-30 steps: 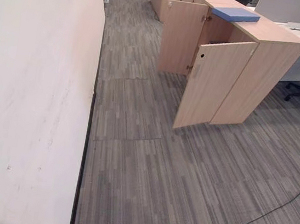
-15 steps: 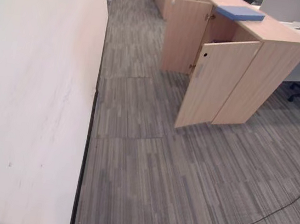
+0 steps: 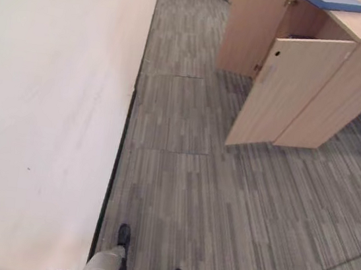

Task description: Put the empty folder in the office cabinet

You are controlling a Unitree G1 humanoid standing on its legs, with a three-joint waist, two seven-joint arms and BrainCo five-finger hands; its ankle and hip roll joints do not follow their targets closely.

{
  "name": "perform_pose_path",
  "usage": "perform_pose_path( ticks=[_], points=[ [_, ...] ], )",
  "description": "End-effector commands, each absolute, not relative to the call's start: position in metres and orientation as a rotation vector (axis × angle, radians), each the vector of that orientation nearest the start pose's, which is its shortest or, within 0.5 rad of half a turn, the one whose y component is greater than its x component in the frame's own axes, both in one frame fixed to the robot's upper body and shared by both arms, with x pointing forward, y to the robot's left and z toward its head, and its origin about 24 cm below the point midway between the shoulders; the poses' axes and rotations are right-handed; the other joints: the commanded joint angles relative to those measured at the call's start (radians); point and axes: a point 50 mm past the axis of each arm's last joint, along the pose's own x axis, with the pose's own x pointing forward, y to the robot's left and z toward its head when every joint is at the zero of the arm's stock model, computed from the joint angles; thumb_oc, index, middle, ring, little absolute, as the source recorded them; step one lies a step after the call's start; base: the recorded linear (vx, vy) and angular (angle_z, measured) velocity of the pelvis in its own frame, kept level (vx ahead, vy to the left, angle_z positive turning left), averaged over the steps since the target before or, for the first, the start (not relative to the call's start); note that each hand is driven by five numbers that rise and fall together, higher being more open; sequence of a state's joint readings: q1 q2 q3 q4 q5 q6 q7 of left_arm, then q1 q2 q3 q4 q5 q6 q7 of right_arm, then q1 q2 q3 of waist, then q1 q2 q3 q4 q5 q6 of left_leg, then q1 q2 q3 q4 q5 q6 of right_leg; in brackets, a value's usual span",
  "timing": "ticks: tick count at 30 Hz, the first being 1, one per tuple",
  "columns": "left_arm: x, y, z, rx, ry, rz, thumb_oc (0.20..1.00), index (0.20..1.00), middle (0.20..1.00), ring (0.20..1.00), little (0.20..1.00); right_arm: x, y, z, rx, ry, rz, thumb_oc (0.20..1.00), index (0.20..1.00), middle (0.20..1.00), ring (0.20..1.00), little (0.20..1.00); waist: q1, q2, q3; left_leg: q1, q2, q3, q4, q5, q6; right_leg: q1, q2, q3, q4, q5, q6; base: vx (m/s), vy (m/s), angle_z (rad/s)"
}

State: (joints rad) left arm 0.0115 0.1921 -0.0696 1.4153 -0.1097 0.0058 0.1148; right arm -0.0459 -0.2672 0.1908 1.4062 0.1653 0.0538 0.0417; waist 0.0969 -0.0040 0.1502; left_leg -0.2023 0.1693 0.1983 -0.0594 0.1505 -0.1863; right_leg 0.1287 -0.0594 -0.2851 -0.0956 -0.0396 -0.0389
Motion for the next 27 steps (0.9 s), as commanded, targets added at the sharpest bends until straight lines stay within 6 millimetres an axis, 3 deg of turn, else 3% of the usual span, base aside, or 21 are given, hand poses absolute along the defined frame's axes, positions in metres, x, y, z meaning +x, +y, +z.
perform_pose_path(
  ticks=[1, 5, 10, 12, 13, 14, 15, 16, 19, 20, 21, 22, 23, 24, 25, 27],
  points=[
    [0.022, 0.238, -0.172, 0.184, 1.454, 0.304, 1.0, 1.0, 1.0, 1.0, 1.0, 0.063, -0.251, -0.165, -0.219, 1.419, -0.091, 1.0, 1.0, 1.0, 1.0, 1.0, 0.005, 0.011, -0.038, -0.044, 0.007, 0.039, -0.028, 0.119, 0.052, 0.127, 0.025, 0.011, 0.008, -0.054, 0.121, 0.3, 0.124, -0.38],
    [0.024, 0.24, -0.171, 0.193, 1.444, 0.308, 1.0, 1.0, 1.0, 1.0, 1.0, 0.061, -0.244, -0.167, -0.224, 1.428, -0.053, 1.0, 1.0, 1.0, 1.0, 1.0, 0.018, 0.005, -0.07, -0.03, -0.009, 0.053, -0.028, 0.107, 0.066, 0.128, -0.018, 0.01, 0.008, -0.067, 0.152, 0.2, 0.151, -0.25],
    [0.031, 0.243, -0.17, 0.224, 1.427, 0.3, 1.0, 1.0, 1.0, 1.0, 1.0, 0.064, -0.239, -0.167, -0.215, 1.429, -0.031, 1.0, 1.0, 1.0, 1.0, 1.0, 0.025, -0.012, -0.113, 0.017, -0.088, 0.067, -0.028, 0.029, 0.117, 0.124, -0.147, 0.007, 0.036, -0.03, 0.224, 0.23, 0.255, -0.09],
    [0.036, 0.244, -0.169, 0.225, 1.412, 0.298, 1.0, 1.0, 1.0, 1.0, 1.0, 0.067, -0.24, -0.167, -0.205, 1.417, -0.037, 1.0, 1.0, 1.0, 1.0, 1.0, 0.025, -0.019, -0.129, 0.04, -0.135, 0.069, -0.028, -0.007, 0.139, 0.107, -0.213, 0.005, 0.093, 0.026, 0.25, 0.24, 0.334, -0.07],
    [0.043, 0.244, -0.169, 0.224, 1.394, 0.292, 1.0, 1.0, 1.0, 1.0, 1.0, 0.067, -0.242, -0.166, -0.201, 1.418, -0.041, 1.0, 1.0, 1.0, 1.0, 1.0, 0.025, -0.021, -0.139, 0.072, -0.195, 0.063, -0.028, -0.045, 0.168, 0.083, -0.29, 0.0, 0.196, 0.121, 0.267, 0.25, 0.417, 0.01],
    [0.045, 0.243, -0.168, 0.222, 1.388, 0.289, 1.0, 1.0, 1.0, 1.0, 1.0, 0.068, -0.244, -0.166, -0.202, 1.413, -0.049, 1.0, 1.0, 1.0, 1.0, 1.0, 0.023, -0.018, -0.139, 0.09, -0.223, 0.06, -0.028, -0.063, 0.184, 0.061, -0.329, 0.0, 0.263, 0.183, 0.267, 0.18, 0.324, 0.12],
    [0.045, 0.243, -0.168, 0.222, 1.388, 0.289, 1.0, 1.0, 1.0, 1.0, 1.0, 0.068, -0.244, -0.166, -0.202, 1.413, -0.049, 1.0, 1.0, 1.0, 1.0, 1.0, 0.023, -0.019, -0.139, 0.09, -0.224, 0.06, -0.028, -0.063, 0.185, 0.06, -0.33, 0.001, 0.264, 0.183, 0.267, 0.23, 0.371, 0.28],
    [0.05, 0.243, -0.168, 0.225, 1.377, 0.281, 1.0, 1.0, 1.0, 1.0, 1.0, 0.071, -0.245, -0.165, -0.2, 1.403, -0.059, 1.0, 1.0, 1.0, 1.0, 1.0, 0.015, -0.016, -0.135, 0.139, -0.284, 0.035, -0.028, -0.114, 0.212, 0.02, -0.402, 0.009, 0.419, 0.282, 0.257, 0.18, 0.258, 0.3],
    [0.054, 0.245, -0.167, 0.232, 1.37, 0.277, 1.0, 1.0, 1.0, 1.0, 1.0, 0.076, -0.241, -0.165, -0.194, 1.377, -0.052, 1.0, 1.0, 1.0, 1.0, 1.0, 0.009, -0.015, -0.127, 0.173, -0.311, 0.033, -0.028, -0.149, 0.227, -0.029, -0.449, -0.005, 0.525, 0.324, 0.248, 0.19, 0.28, 0.48],
    [0.055, 0.245, -0.167, 0.232, 1.364, 0.276, 1.0, 1.0, 1.0, 1.0, 1.0, 0.08, -0.239, -0.164, -0.195, 1.36, -0.046, 1.0, 1.0, 1.0, 1.0, 1.0, 0.007, -0.011, -0.121, 0.186, -0.308, 0.026, -0.028, -0.161, 0.231, -0.066, -0.449, -0.014, 0.55, 0.318, 0.24, 0.19, 0.142, 0.4],
    [0.058, 0.245, -0.167, 0.233, 1.353, 0.276, 1.0, 1.0, 1.0, 1.0, 1.0, 0.087, -0.238, -0.163, -0.201, 1.332, -0.036, 1.0, 1.0, 1.0, 1.0, 1.0, 0.0, 0.0, -0.11, 0.203, -0.29, 0.012, -0.028, -0.169, 0.229, -0.125, -0.405, -0.016, 0.569, 0.253, 0.211, 0.2, 0.013, 0.21],
    [0.059, 0.245, -0.166, 0.238, 1.344, 0.273, 1.0, 1.0, 1.0, 1.0, 1.0, 0.097, -0.237, -0.161, -0.207, 1.302, -0.027, 1.0, 1.0, 1.0, 1.0, 1.0, -0.016, 0.022, -0.077, 0.234, -0.268, -0.011, -0.028, -0.161, 0.231, -0.198, -0.333, -0.012, 0.553, 0.177, 0.185, 0.21, -0.054, 0.11],
    [0.059, 0.243, -0.167, 0.237, 1.344, 0.267, 1.0, 1.0, 1.0, 1.0, 1.0, 0.101, -0.237, -0.16, -0.21, 1.293, -0.022, 1.0, 1.0, 1.0, 1.0, 1.0, -0.024, 0.029, -0.056, 0.258, -0.261, -0.02, -0.028, -0.167, 0.228, -0.231, -0.29, -0.001, 0.525, 0.156, 0.178, 0.14, -0.063, -0.01],
    [0.059, 0.243, -0.167, 0.237, 1.344, 0.267, 1.0, 1.0, 1.0, 1.0, 1.0, 0.101, -0.237, -0.16, -0.21, 1.293, -0.022, 1.0, 1.0, 1.0, 1.0, 1.0, -0.024, 0.029, -0.055, 0.258, -0.261, -0.02, -0.028, -0.167, 0.228, -0.23, -0.29, -0.001, 0.525, 0.156, 0.178, 0.05, -0.062, 0.01],
    [0.058, 0.242, -0.167, 0.236, 1.349, 0.259, 1.0, 1.0, 1.0, 1.0, 1.0, 0.106, -0.236, -0.159, -0.214, 1.277, -0.017, 1.0, 1.0, 1.0, 1.0, 1.0, -0.035, 0.034, -0.035, 0.269, -0.254, -0.022, -0.028, -0.155, 0.229, -0.268, -0.24, -0.009, 0.465, 0.171, 0.159, 0.04, -0.069, 0.04],
    [0.056, 0.24, -0.168, 0.238, 1.361, 0.245, 1.0, 1.0, 1.0, 1.0, 1.0, 0.11, -0.233, -0.159, -0.213, 1.267, -0.009, 1.0, 1.0, 1.0, 1.0, 1.0, -0.056, 0.019, -0.006, 0.309, -0.263, -0.044, -0.028, -0.174, 0.222, -0.309, -0.152, 0.004, 0.326, 0.195, 0.168, 0.15, -0.112, 0.25]
  ],
)
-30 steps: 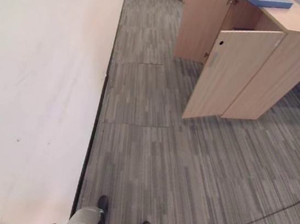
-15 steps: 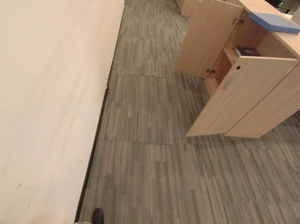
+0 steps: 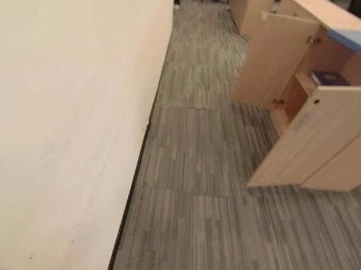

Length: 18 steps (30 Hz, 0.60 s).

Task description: Put the empty folder in the office cabinet

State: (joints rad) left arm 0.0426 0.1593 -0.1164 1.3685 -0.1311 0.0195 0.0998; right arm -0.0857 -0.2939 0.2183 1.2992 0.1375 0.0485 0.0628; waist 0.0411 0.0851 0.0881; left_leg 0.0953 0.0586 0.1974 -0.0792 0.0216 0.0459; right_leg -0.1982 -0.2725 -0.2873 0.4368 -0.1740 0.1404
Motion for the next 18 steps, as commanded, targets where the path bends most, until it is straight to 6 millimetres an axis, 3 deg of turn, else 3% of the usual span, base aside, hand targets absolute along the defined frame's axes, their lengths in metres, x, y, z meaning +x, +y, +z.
perform_pose_path(
  ticks=[1, 2, 3, 4, 5, 6, 8, 11, 14, 16, 18],
  points=[
    [0.054, 0.239, -0.169, 0.24, 1.371, 0.236, 1.0, 1.0, 1.0, 1.0, 1.0, 0.111, -0.232, -0.159, -0.208, 1.264, -0.01, 1.0, 1.0, 1.0, 1.0, 1.0, -0.012, -0.083, 0.063, 0.032, -0.167, -0.06, -0.008, -0.06, -0.011, -0.006, 0.109, 0.014, -0.285, 0.354, -0.002, 0.15, -0.074, 0.23],
    [0.054, 0.239, -0.169, 0.24, 1.371, 0.235, 1.0, 1.0, 1.0, 1.0, 1.0, 0.111, -0.232, -0.159, -0.208, 1.264, -0.01, 1.0, 1.0, 1.0, 1.0, 1.0, -0.013, -0.082, 0.065, 0.035, -0.166, -0.061, -0.008, -0.061, -0.011, -0.002, 0.11, 0.013, -0.288, 0.355, -0.002, 0.24, -0.085, 0.39],
    [0.049, 0.241, -0.169, 0.24, 1.388, 0.232, 1.0, 1.0, 1.0, 1.0, 1.0, 0.108, -0.232, -0.159, -0.193, 1.274, -0.021, 1.0, 1.0, 1.0, 1.0, 1.0, -0.035, -0.111, 0.069, 0.059, -0.19, -0.095, -0.008, -0.083, -0.011, -0.041, 0.179, 0.045, -0.399, 0.403, 0.019, 0.24, -0.078, 0.92],
    [0.048, 0.242, -0.169, 0.242, 1.393, 0.231, 1.0, 1.0, 1.0, 1.0, 1.0, 0.105, -0.233, -0.16, -0.188, 1.286, -0.028, 1.0, 1.0, 1.0, 1.0, 1.0, -0.043, -0.123, 0.069, 0.069, -0.201, -0.114, -0.008, -0.094, -0.01, -0.053, 0.204, 0.062, -0.44, 0.422, 0.026, 0.32, -0.11, 0.92],
    [0.046, 0.243, -0.169, 0.238, 1.401, 0.233, 1.0, 1.0, 1.0, 1.0, 1.0, 0.101, -0.234, -0.161, -0.183, 1.297, -0.036, 1.0, 1.0, 1.0, 1.0, 1.0, -0.048, -0.132, 0.067, 0.075, -0.21, -0.132, -0.008, -0.103, -0.007, -0.062, 0.215, 0.07, -0.458, 0.443, 0.034, 0.34, -0.153, 0.59],
    [0.041, 0.243, -0.169, 0.234, 1.416, 0.234, 1.0, 1.0, 1.0, 1.0, 1.0, 0.087, -0.238, -0.163, -0.174, 1.341, -0.06, 1.0, 1.0, 1.0, 1.0, 1.0, -0.047, -0.14, 0.048, 0.083, -0.217, -0.159, -0.008, -0.126, -0.006, -0.013, 0.214, 0.061, -0.516, 0.436, 0.021, 0.33, -0.162, 0.25],
    [0.035, 0.242, -0.17, 0.226, 1.433, 0.246, 1.0, 1.0, 1.0, 1.0, 1.0, 0.082, -0.239, -0.164, -0.176, 1.356, -0.061, 1.0, 1.0, 1.0, 1.0, 1.0, -0.048, -0.136, 0.037, 0.092, -0.212, -0.162, -0.008, -0.137, -0.006, -0.006, 0.21, 0.049, -0.508, 0.443, 0.016, 0.22, -0.108, 0.43],
    [0.027, 0.238, -0.171, 0.196, 1.458, 0.255, 1.0, 1.0, 1.0, 1.0, 1.0, 0.068, -0.244, -0.165, -0.143, 1.393, -0.103, 1.0, 1.0, 1.0, 1.0, 1.0, -0.058, -0.12, 0.013, 0.122, -0.175, -0.181, -0.008, -0.156, -0.012, -0.002, 0.216, 0.057, -0.473, 0.422, -0.002, 0.29, -0.136, 0.3],
    [0.026, 0.234, -0.172, 0.176, 1.46, 0.255, 1.0, 1.0, 1.0, 1.0, 1.0, 0.06, -0.248, -0.166, -0.141, 1.422, -0.117, 1.0, 1.0, 1.0, 1.0, 1.0, -0.062, -0.106, 0.009, 0.158, -0.118, -0.183, -0.002, -0.173, -0.041, 0.009, 0.221, 0.054, -0.422, 0.361, -0.024, 0.3, -0.181, 0.12],
    [0.031, 0.232, -0.173, 0.173, 1.444, 0.241, 1.0, 1.0, 1.0, 1.0, 1.0, 0.057, -0.25, -0.166, -0.141, 1.429, -0.117, 1.0, 1.0, 1.0, 1.0, 1.0, -0.066, -0.112, 0.011, 0.143, -0.084, -0.162, 0.089, -0.201, -0.067, 0.038, 0.222, 0.049, -0.398, 0.322, -0.041, 0.26, -0.216, 0.08],
    [0.041, 0.23, -0.172, 0.179, 1.412, 0.223, 1.0, 1.0, 1.0, 1.0, 1.0, 0.058, -0.25, -0.165, -0.134, 1.43, -0.125, 1.0, 1.0, 1.0, 1.0, 1.0, -0.068, -0.119, 0.016, 0.109, -0.042, -0.127, 0.222, -0.168, -0.098, 0.089, 0.237, 0.05, -0.397, 0.286, -0.06, 0.26, -0.242, 0.07]
  ],
)
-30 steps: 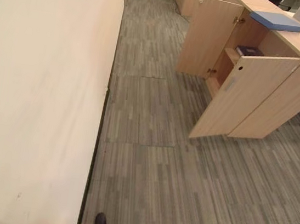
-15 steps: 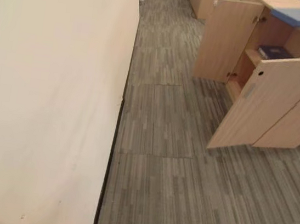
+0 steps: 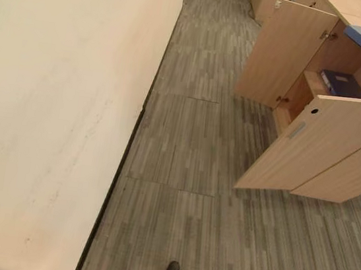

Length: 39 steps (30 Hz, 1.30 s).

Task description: Put the empty folder in the office cabinet

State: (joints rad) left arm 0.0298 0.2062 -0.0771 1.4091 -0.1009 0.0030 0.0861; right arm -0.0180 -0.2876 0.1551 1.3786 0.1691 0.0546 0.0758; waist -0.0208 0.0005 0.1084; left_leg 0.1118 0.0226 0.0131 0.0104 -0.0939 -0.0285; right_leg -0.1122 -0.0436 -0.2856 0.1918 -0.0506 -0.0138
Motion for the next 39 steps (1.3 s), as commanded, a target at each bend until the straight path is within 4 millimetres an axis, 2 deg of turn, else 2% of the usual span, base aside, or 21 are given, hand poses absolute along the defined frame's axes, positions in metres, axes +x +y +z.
perform_pose_path(
  ticks=[1, 4, 6, 7, 8, 9, 12, 13, 16, 18, 19, 20, 21, 27, 29, 31, 33, 35, 36, 37, 39],
  points=[
    [0.045, 0.231, -0.172, 0.185, 1.398, 0.219, 1.0, 1.0, 1.0, 1.0, 1.0, 0.058, -0.249, -0.166, -0.131, 1.43, -0.123, 1.0, 1.0, 1.0, 1.0, 1.0, -0.006, -0.044, -0.005, 0.063, 0.007, 0.067, 0.213, -0.021, -0.027, 0.024, 0.013, 0.053, -0.156, 0.15, 0.084, 0.23, -0.243, 0.09],
    [0.064, 0.231, -0.169, 0.208, 1.332, 0.202, 1.0, 1.0, 1.0, 1.0, 1.0, 0.066, -0.248, -0.165, -0.15, 1.409, -0.1, 1.0, 1.0, 1.0, 1.0, 1.0, 0.013, -0.073, 0.018, -0.091, 0.045, 0.077, 0.593, 0.126, -0.016, 0.081, 0.032, 0.075, -0.155, 0.105, 0.034, 0.18, -0.278, 0.13],
    [0.077, 0.229, -0.167, 0.241, 1.287, 0.172, 1.0, 1.0, 1.0, 1.0, 1.0, 0.07, -0.252, -0.163, -0.181, 1.402, -0.093, 1.0, 1.0, 1.0, 1.0, 1.0, 0.031, -0.083, 0.038, -0.191, 0.061, 0.102, 0.794, 0.157, -0.008, 0.112, 0.041, 0.087, -0.153, 0.079, 0.004, 0.14, -0.231, -0.18],
    [0.081, 0.227, -0.166, 0.254, 1.271, 0.152, 1.0, 1.0, 1.0, 1.0, 1.0, 0.071, -0.254, -0.162, -0.2, 1.403, -0.085, 1.0, 1.0, 1.0, 1.0, 1.0, 0.038, -0.086, 0.043, -0.239, 0.071, 0.116, 0.815, 0.158, -0.003, 0.128, 0.036, 0.093, -0.149, 0.064, -0.002, 0.22, -0.12, -0.4],
    [0.082, 0.225, -0.166, 0.261, 1.266, 0.143, 1.0, 1.0, 1.0, 1.0, 1.0, 0.071, -0.258, -0.161, -0.219, 1.405, -0.088, 1.0, 1.0, 1.0, 1.0, 1.0, 0.05, -0.089, 0.042, -0.31, 0.066, 0.137, 0.752, 0.125, 0.012, 0.154, 0.018, 0.107, -0.149, 0.044, 0.0, 0.17, -0.048, -0.27],
    [0.082, 0.225, -0.166, 0.261, 1.266, 0.142, 1.0, 1.0, 1.0, 1.0, 1.0, 0.071, -0.258, -0.161, -0.219, 1.405, -0.088, 1.0, 1.0, 1.0, 1.0, 1.0, 0.051, -0.088, 0.042, -0.31, 0.067, 0.137, 0.753, 0.124, 0.013, 0.155, 0.018, 0.107, -0.149, 0.044, 0.0, 0.2, 0.023, -0.13],
    [0.075, 0.226, -0.168, 0.242, 1.289, 0.16, 1.0, 1.0, 1.0, 1.0, 1.0, 0.07, -0.262, -0.16, -0.23, 1.405, -0.093, 1.0, 1.0, 1.0, 1.0, 1.0, 0.073, -0.081, 0.039, -0.336, 0.047, 0.14, 0.469, 0.131, 0.009, 0.187, -0.005, 0.127, -0.157, 0.029, 0.024, 0.21, 0.083, -0.08],
    [0.072, 0.227, -0.168, 0.257, 1.298, 0.155, 1.0, 1.0, 1.0, 1.0, 1.0, 0.07, -0.263, -0.16, -0.239, 1.405, -0.088, 1.0, 1.0, 1.0, 1.0, 1.0, 0.077, -0.074, 0.036, -0.34, 0.043, 0.135, 0.34, 0.145, 0.002, 0.202, -0.007, 0.13, -0.167, 0.023, 0.034, 0.29, 0.138, -0.07],
    [0.065, 0.23, -0.169, 0.259, 1.327, 0.164, 1.0, 1.0, 1.0, 1.0, 1.0, 0.064, -0.263, -0.161, -0.258, 1.422, -0.08, 1.0, 1.0, 1.0, 1.0, 1.0, 0.097, -0.047, 0.029, -0.361, 0.046, 0.129, 0.014, 0.278, -0.04, 0.267, 0.006, 0.133, -0.201, 0.004, 0.052, 0.32, 0.11, -0.06],
    [0.049, 0.231, -0.171, 0.171, 1.376, 0.24, 1.0, 1.0, 1.0, 1.0, 1.0, 0.047, -0.262, -0.163, -0.23, 1.473, -0.091, 1.0, 1.0, 1.0, 1.0, 1.0, 0.112, -0.025, 0.012, -0.367, 0.058, 0.114, -0.098, 0.308, -0.063, 0.318, 0.003, 0.148, -0.212, -0.02, 0.072, 0.4, 0.125, -0.1],
    [0.049, 0.231, -0.171, 0.171, 1.377, 0.24, 1.0, 1.0, 1.0, 1.0, 1.0, 0.047, -0.262, -0.163, -0.23, 1.473, -0.091, 1.0, 1.0, 1.0, 1.0, 1.0, 0.111, -0.025, 0.013, -0.367, 0.058, 0.114, -0.098, 0.307, -0.063, 0.319, 0.002, 0.147, -0.212, -0.02, 0.073, 0.5, 0.197, -0.21],
    [0.029, 0.228, -0.173, 0.124, 1.434, 0.275, 1.0, 1.0, 1.0, 1.0, 1.0, 0.032, -0.26, -0.165, -0.213, 1.516, -0.091, 1.0, 1.0, 1.0, 1.0, 1.0, 0.111, -0.005, -0.021, -0.343, 0.054, 0.092, -0.098, 0.31, -0.071, 0.343, -0.009, 0.15, -0.22, -0.039, 0.091, 0.36, 0.167, -0.23],
    [0.025, 0.228, -0.174, 0.118, 1.449, 0.284, 1.0, 1.0, 1.0, 1.0, 1.0, 0.028, -0.259, -0.166, -0.213, 1.533, -0.088, 1.0, 1.0, 1.0, 1.0, 1.0, 0.11, -0.002, -0.033, -0.328, 0.049, 0.093, -0.098, 0.318, -0.073, 0.351, -0.02, 0.152, -0.226, -0.04, 0.095, 0.46, 0.222, -0.23],
    [0.026, 0.235, -0.172, 0.115, 1.435, 0.316, 1.0, 1.0, 1.0, 1.0, 1.0, 0.025, -0.251, -0.168, -0.186, 1.543, -0.065, 1.0, 1.0, 1.0, 1.0, 1.0, 0.12, -0.024, -0.085, -0.269, -0.022, 0.115, -0.098, 0.248, -0.019, 0.341, -0.134, 0.148, -0.216, -0.013, 0.164, 0.26, 0.204, -0.23],
    [0.033, 0.236, -0.171, 0.112, 1.409, 0.324, 1.0, 1.0, 1.0, 1.0, 1.0, 0.032, -0.248, -0.168, -0.183, 1.519, -0.06, 1.0, 1.0, 1.0, 1.0, 1.0, 0.127, -0.027, -0.101, -0.244, -0.053, 0.135, -0.098, 0.214, 0.003, 0.317, -0.192, 0.133, -0.163, 0.043, 0.193, 0.2, 0.249, -0.31],
    [0.04, 0.237, -0.171, 0.117, 1.389, 0.319, 1.0, 1.0, 1.0, 1.0, 1.0, 0.043, -0.248, -0.167, -0.18, 1.481, -0.064, 1.0, 1.0, 1.0, 1.0, 1.0, 0.131, -0.023, -0.102, -0.201, -0.098, 0.146, -0.098, 0.177, 0.033, 0.27, -0.264, 0.125, -0.024, 0.141, 0.213, 0.18, 0.301, -0.38],
    [0.046, 0.237, -0.17, 0.129, 1.375, 0.307, 1.0, 1.0, 1.0, 1.0, 1.0, 0.056, -0.248, -0.166, -0.181, 1.438, -0.067, 1.0, 1.0, 1.0, 1.0, 1.0, 0.127, -0.011, -0.094, -0.159, -0.125, 0.152, -0.098, 0.147, 0.055, 0.21, -0.315, 0.112, 0.121, 0.243, 0.188, 0.18, 0.328, -0.01],
    [0.05, 0.238, -0.169, 0.161, 1.366, 0.28, 1.0, 1.0, 1.0, 1.0, 1.0, 0.067, -0.243, -0.166, -0.182, 1.391, -0.056, 1.0, 1.0, 1.0, 1.0, 1.0, 0.131, -0.009, -0.085, -0.114, -0.137, 0.17, -0.098, 0.095, 0.06, 0.177, -0.389, 0.017, 0.205, 0.267, 0.184, 0.21, 0.262, -0.11],
    [0.05, 0.238, -0.169, 0.162, 1.366, 0.28, 1.0, 1.0, 1.0, 1.0, 1.0, 0.067, -0.243, -0.166, -0.181, 1.391, -0.056, 1.0, 1.0, 1.0, 1.0, 1.0, 0.128, -0.015, -0.079, -0.105, -0.145, 0.166, -0.098, 0.09, 0.061, 0.183, -0.398, 0.017, 0.215, 0.258, 0.19, 0.16, 0.151, -0.11],
    [0.057, 0.238, -0.168, 0.188, 1.35, 0.259, 1.0, 1.0, 1.0, 1.0, 1.0, 0.077, -0.241, -0.164, -0.181, 1.349, -0.054, 1.0, 1.0, 1.0, 1.0, 1.0, 0.126, -0.005, -0.068, -0.086, -0.127, 0.175, -0.098, 0.073, 0.059, 0.146, -0.395, -0.066, 0.213, 0.242, 0.181, 0.13, 0.051, 0.05],
    [0.059, 0.238, -0.168, 0.209, 1.345, 0.239, 1.0, 1.0, 1.0, 1.0, 1.0, 0.088, -0.241, -0.162, -0.19, 1.315, -0.048, 1.0, 1.0, 1.0, 1.0, 1.0, 0.104, 0.016, -0.037, -0.058, -0.103, 0.157, -0.098, 0.074, 0.055, 0.077, -0.328, -0.085, 0.2, 0.179, 0.165, 0.14, 0.0, 0.2]
  ],
)
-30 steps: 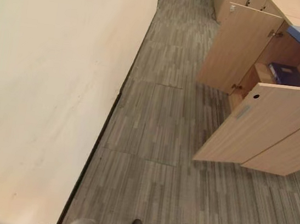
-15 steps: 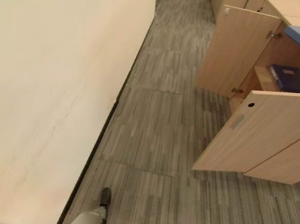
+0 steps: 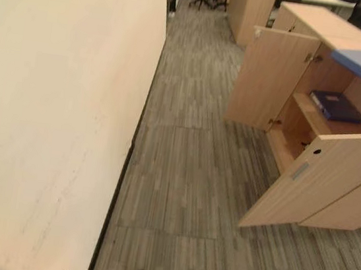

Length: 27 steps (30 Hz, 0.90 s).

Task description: Put the empty folder in the office cabinet

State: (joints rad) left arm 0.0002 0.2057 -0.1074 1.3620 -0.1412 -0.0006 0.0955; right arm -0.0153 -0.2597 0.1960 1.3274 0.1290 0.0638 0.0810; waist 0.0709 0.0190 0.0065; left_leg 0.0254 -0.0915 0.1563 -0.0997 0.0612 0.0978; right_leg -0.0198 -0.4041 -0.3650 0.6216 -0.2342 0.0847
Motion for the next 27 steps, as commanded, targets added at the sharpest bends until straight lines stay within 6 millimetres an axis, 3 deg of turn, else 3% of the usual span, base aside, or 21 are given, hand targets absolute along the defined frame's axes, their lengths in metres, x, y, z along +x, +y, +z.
perform_pose_path(
  ticks=[1, 2, 3, 4, 7, 9, 12, 17, 21, 24, 25, 27],
  points=[
    [0.058, 0.238, -0.168, 0.217, 1.35, 0.228, 1.0, 1.0, 1.0, 1.0, 1.0, 0.09, -0.24, -0.162, -0.193, 1.311, -0.042, 1.0, 1.0, 1.0, 1.0, 1.0, 0.003, 0.003, 0.082, 0.047, 0.016, 0.008, 0.012, -0.084, -0.072, -0.046, 0.07, -0.005, -0.257, 0.349, 0.062, 0.14, -0.047, 0.28],
    [0.055, 0.237, -0.169, 0.224, 1.365, 0.214, 1.0, 1.0, 1.0, 1.0, 1.0, 0.092, -0.238, -0.162, -0.193, 1.309, -0.038, 1.0, 1.0, 1.0, 1.0, 1.0, -0.009, 0.004, 0.098, 0.067, 0.014, 0.0, 0.012, -0.09, -0.074, -0.077, 0.114, -0.003, -0.312, 0.345, 0.062, 0.1, -0.039, 0.28],
    [0.055, 0.237, -0.169, 0.223, 1.365, 0.214, 1.0, 1.0, 1.0, 1.0, 1.0, 0.092, -0.238, -0.162, -0.193, 1.309, -0.038, 1.0, 1.0, 1.0, 1.0, 1.0, -0.009, 0.006, 0.101, 0.07, 0.016, 0.0, 0.012, -0.092, -0.075, -0.072, 0.118, -0.005, -0.316, 0.345, 0.06, 0.05, -0.039, 0.19],
    [0.052, 0.236, -0.17, 0.228, 1.379, 0.202, 1.0, 1.0, 1.0, 1.0, 1.0, 0.094, -0.238, -0.162, -0.186, 1.302, -0.045, 1.0, 1.0, 1.0, 1.0, 1.0, -0.024, -0.002, 0.115, 0.078, 0.007, -0.002, 0.012, -0.083, -0.072, -0.106, 0.163, -0.015, -0.402, 0.376, 0.048, 0.05, -0.042, 0.18],
    [0.043, 0.236, -0.171, 0.229, 1.412, 0.185, 1.0, 1.0, 1.0, 1.0, 1.0, 0.095, -0.239, -0.161, -0.152, 1.292, -0.072, 1.0, 1.0, 1.0, 1.0, 1.0, -0.053, -0.035, 0.14, 0.134, -0.031, -0.033, 0.012, -0.112, -0.074, -0.148, 0.27, 0.0, -0.588, 0.455, 0.075, 0.18, -0.043, 0.38],
    [0.038, 0.237, -0.171, 0.229, 1.429, 0.179, 1.0, 1.0, 1.0, 1.0, 1.0, 0.091, -0.238, -0.162, -0.139, 1.303, -0.079, 1.0, 1.0, 1.0, 1.0, 1.0, -0.071, -0.057, 0.145, 0.154, -0.051, -0.058, 0.012, -0.126, -0.072, -0.182, 0.317, 0.032, -0.655, 0.501, 0.091, 0.2, -0.049, 0.89],
    [0.029, 0.238, -0.171, 0.222, 1.457, 0.187, 1.0, 1.0, 1.0, 1.0, 1.0, 0.084, -0.24, -0.163, -0.131, 1.327, -0.091, 1.0, 1.0, 1.0, 1.0, 1.0, -0.072, -0.071, 0.136, 0.163, -0.063, -0.086, 0.012, -0.139, -0.064, -0.167, 0.32, 0.03, -0.691, 0.522, 0.09, 0.18, -0.088, 0.48],
    [0.016, 0.234, -0.173, 0.219, 1.499, 0.171, 1.0, 1.0, 1.0, 1.0, 1.0, 0.071, -0.243, -0.165, -0.141, 1.362, -0.093, 1.0, 1.0, 1.0, 1.0, 1.0, -0.071, -0.062, 0.088, 0.201, -0.036, -0.093, 0.012, -0.19, -0.067, -0.119, 0.33, 0.026, -0.701, 0.482, 0.059, 0.27, -0.129, 0.04],
    [0.031, 0.234, -0.172, 0.217, 1.446, 0.178, 1.0, 1.0, 1.0, 1.0, 1.0, 0.062, -0.248, -0.165, -0.159, 1.401, -0.099, 1.0, 1.0, 1.0, 1.0, 1.0, -0.073, -0.045, 0.075, 0.237, 0.031, -0.087, 0.032, -0.216, -0.106, -0.1, 0.352, 0.037, -0.656, 0.414, 0.032, 0.27, -0.18, 0.18],
    [0.047, 0.234, -0.171, 0.221, 1.396, 0.18, 1.0, 1.0, 1.0, 1.0, 1.0, 0.061, -0.248, -0.165, -0.172, 1.41, -0.087, 1.0, 1.0, 1.0, 1.0, 1.0, -0.078, -0.052, 0.076, 0.236, 0.076, -0.072, 0.094, -0.235, -0.132, -0.083, 0.355, 0.035, -0.613, 0.363, 0.014, 0.19, -0.182, 0.1],
    [0.047, 0.234, -0.171, 0.221, 1.395, 0.18, 1.0, 1.0, 1.0, 1.0, 1.0, 0.061, -0.248, -0.165, -0.172, 1.409, -0.087, 1.0, 1.0, 1.0, 1.0, 1.0, -0.08, -0.055, 0.074, 0.232, 0.073, -0.074, 0.093, -0.232, -0.132, -0.086, 0.351, 0.034, -0.612, 0.364, 0.014, 0.2, -0.216, 0.02],
    [0.061, 0.231, -0.169, 0.223, 1.347, 0.166, 1.0, 1.0, 1.0, 1.0, 1.0, 0.063, -0.247, -0.165, -0.194, 1.407, -0.061, 1.0, 1.0, 1.0, 1.0, 1.0, -0.088, -0.059, 0.07, 0.213, 0.128, -0.055, 0.214, -0.174, -0.166, -0.059, 0.374, 0.052, -0.581, 0.311, -0.014, 0.22, -0.25, 0.04]
  ],
)
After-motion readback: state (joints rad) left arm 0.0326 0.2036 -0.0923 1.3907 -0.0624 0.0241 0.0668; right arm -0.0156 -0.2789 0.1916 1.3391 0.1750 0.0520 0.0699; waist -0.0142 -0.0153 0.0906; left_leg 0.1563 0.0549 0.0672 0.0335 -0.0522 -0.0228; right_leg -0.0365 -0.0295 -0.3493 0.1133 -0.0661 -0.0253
